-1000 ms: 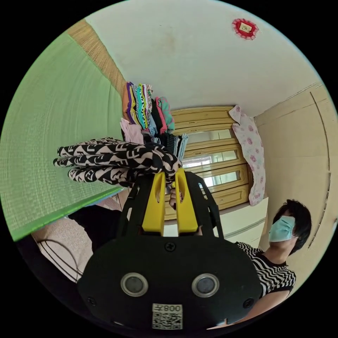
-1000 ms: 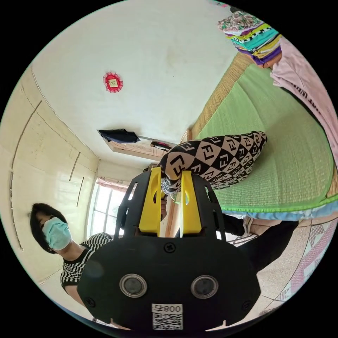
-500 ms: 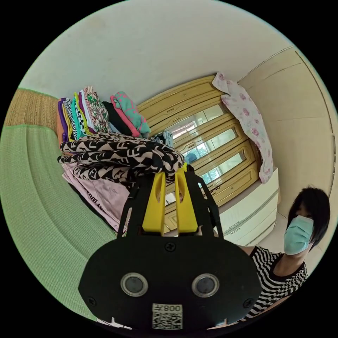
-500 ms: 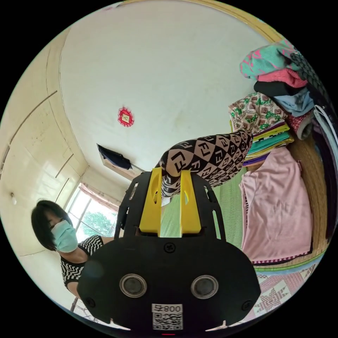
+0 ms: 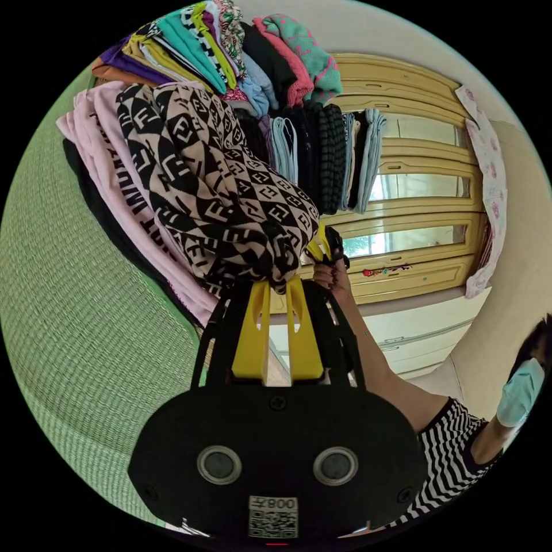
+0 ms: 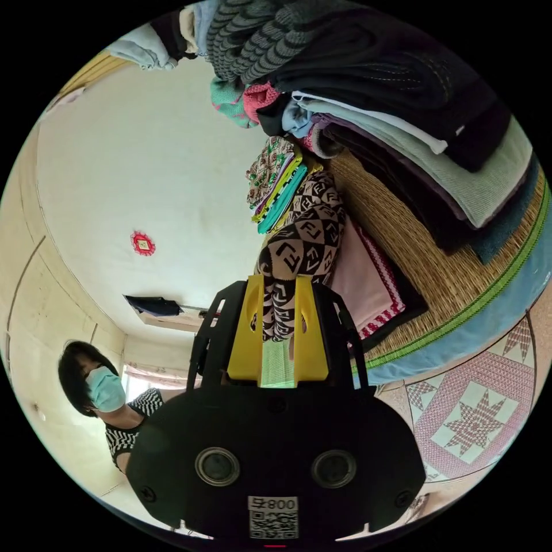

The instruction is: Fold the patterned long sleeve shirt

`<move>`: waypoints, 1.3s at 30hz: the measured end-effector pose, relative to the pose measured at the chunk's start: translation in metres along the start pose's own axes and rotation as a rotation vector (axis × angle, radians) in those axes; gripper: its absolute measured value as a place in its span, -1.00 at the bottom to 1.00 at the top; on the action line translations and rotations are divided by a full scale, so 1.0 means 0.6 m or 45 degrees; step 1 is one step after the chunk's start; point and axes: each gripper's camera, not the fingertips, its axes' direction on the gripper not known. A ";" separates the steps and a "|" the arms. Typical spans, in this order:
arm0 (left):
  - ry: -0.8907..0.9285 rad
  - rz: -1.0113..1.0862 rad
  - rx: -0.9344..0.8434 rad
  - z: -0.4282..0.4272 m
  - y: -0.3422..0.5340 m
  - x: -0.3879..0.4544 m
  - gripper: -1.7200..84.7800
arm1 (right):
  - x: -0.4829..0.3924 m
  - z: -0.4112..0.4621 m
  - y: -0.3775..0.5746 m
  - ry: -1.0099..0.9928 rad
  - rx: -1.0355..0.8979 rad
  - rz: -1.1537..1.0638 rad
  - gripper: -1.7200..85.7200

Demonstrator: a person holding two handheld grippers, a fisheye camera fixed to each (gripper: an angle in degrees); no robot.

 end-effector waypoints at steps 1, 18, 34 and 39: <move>-0.031 0.011 -0.024 0.015 -0.012 -0.007 -0.84 | 0.004 -0.005 -0.003 0.016 -0.010 0.017 -0.77; -0.067 -0.092 -0.114 0.136 -0.126 -0.124 -0.82 | -0.177 0.024 0.093 0.471 0.401 -0.212 -0.95; -0.119 0.094 0.078 0.046 -0.193 -0.141 -0.92 | -0.119 0.222 0.089 0.833 0.288 -0.201 -0.96; -0.295 0.115 -0.034 0.064 -0.265 -0.156 -0.95 | -0.190 0.269 0.146 0.873 0.340 -0.363 -0.96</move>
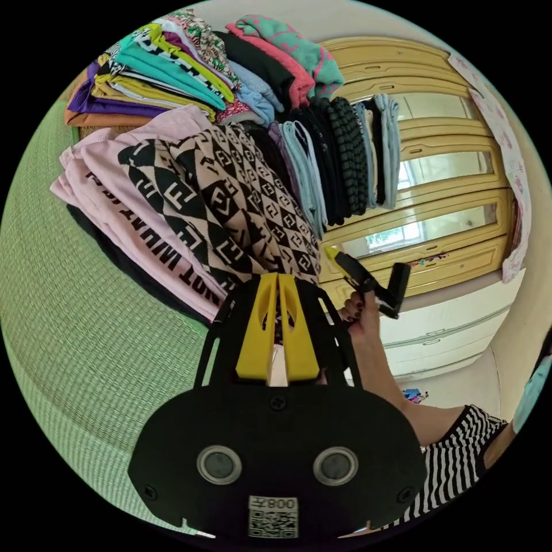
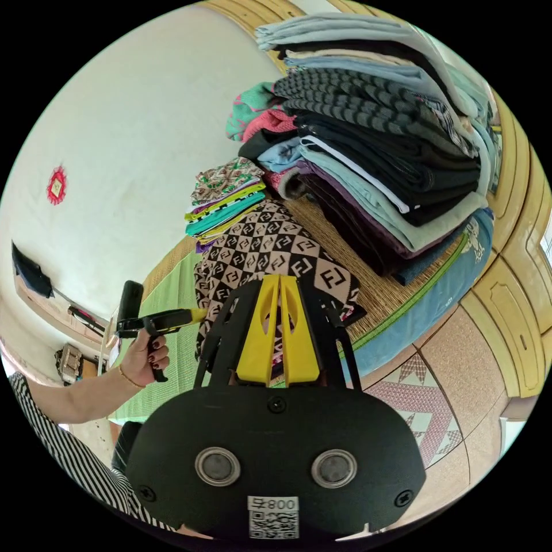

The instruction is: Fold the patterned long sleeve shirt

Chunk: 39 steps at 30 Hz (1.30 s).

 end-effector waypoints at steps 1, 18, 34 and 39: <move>-0.059 -0.009 -0.063 0.013 -0.008 -0.010 -0.95 | -0.033 -0.004 0.016 -0.005 0.018 -0.056 -0.96; 0.053 0.063 0.061 -0.024 0.019 -0.012 -0.96 | -0.245 0.227 0.256 0.210 -0.216 -0.539 -0.96; -0.048 0.050 -0.047 -0.054 0.086 0.001 -0.96 | -0.023 0.247 0.262 0.156 -0.063 -0.133 -0.96; -0.134 0.184 -0.044 -0.116 0.191 0.022 -0.96 | -0.052 0.227 0.335 0.067 0.018 -0.188 -0.96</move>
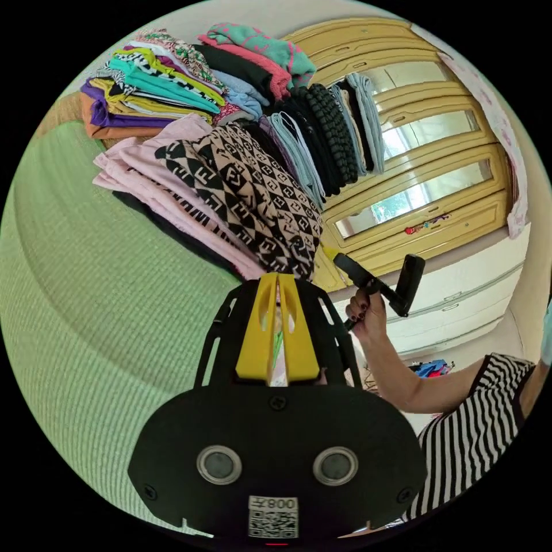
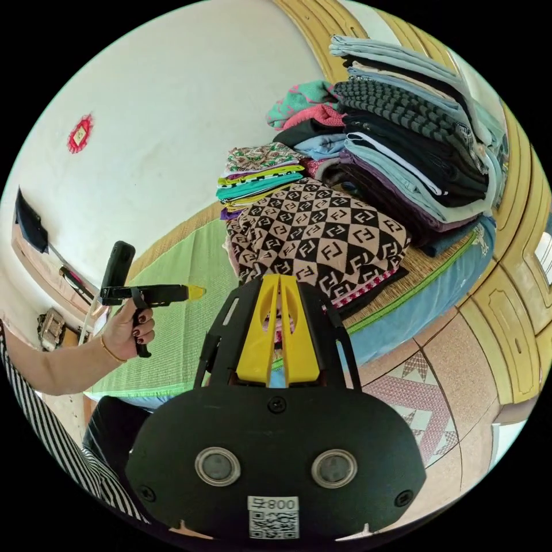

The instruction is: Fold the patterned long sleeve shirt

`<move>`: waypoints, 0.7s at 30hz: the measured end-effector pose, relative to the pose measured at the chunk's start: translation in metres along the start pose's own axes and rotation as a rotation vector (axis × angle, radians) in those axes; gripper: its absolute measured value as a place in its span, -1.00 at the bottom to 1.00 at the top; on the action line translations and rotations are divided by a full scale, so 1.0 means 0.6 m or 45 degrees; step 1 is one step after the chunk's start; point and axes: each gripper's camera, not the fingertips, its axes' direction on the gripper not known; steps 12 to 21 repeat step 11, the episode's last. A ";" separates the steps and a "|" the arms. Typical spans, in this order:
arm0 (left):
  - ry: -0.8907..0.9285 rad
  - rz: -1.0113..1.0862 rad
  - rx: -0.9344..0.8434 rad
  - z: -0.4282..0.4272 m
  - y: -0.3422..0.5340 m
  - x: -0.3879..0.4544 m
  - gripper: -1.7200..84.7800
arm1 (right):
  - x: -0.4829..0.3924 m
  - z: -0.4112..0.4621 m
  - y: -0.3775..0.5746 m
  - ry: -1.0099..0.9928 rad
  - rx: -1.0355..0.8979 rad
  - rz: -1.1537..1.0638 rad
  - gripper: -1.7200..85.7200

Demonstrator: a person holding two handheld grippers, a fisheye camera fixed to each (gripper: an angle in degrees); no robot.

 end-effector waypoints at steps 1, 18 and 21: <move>-0.088 0.025 -0.028 -0.015 0.035 0.006 -0.96 | -0.020 0.007 0.025 -0.024 -0.019 -0.034 -0.96; -0.657 0.061 -0.216 -0.045 0.236 0.036 -0.96 | -0.163 0.258 0.198 -0.014 -0.403 -0.347 -0.96; -0.657 0.061 -0.216 -0.045 0.236 0.036 -0.96 | -0.163 0.258 0.198 -0.014 -0.403 -0.347 -0.96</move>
